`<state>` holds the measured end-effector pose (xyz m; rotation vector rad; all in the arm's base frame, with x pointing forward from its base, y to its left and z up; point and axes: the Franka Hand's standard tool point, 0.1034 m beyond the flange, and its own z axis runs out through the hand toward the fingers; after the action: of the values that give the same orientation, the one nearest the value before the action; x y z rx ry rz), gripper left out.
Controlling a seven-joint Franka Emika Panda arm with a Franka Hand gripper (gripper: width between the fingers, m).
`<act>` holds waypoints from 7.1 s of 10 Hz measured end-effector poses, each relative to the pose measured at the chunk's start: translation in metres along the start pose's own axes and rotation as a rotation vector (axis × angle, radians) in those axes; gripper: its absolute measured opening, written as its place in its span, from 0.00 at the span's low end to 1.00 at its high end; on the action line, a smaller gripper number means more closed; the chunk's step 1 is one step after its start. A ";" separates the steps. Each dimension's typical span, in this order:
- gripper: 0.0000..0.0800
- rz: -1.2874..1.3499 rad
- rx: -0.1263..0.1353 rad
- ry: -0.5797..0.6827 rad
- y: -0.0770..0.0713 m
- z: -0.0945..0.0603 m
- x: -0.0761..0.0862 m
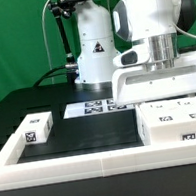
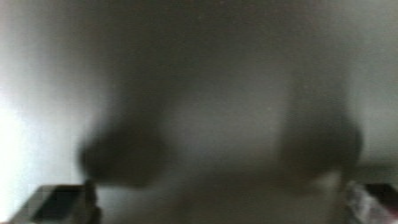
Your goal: Assemble cabinet
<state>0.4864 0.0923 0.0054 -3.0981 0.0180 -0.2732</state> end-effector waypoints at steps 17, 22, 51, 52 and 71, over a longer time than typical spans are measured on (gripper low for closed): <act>0.00 -0.028 0.010 -0.028 0.000 -0.053 0.008; 0.00 -0.029 0.011 -0.035 0.000 -0.057 0.008; 0.34 -0.040 -0.013 -0.004 0.013 -0.002 0.007; 0.27 -0.041 -0.012 -0.004 0.013 -0.003 0.006; 0.27 -0.053 0.009 -0.119 0.009 -0.073 0.026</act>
Offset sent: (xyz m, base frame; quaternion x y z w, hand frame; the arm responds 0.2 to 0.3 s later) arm 0.0014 -0.0009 -0.0042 -0.0053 0.0043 -0.0047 1.0000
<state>0.4991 0.0809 0.0814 -3.1036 -0.0681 -0.0900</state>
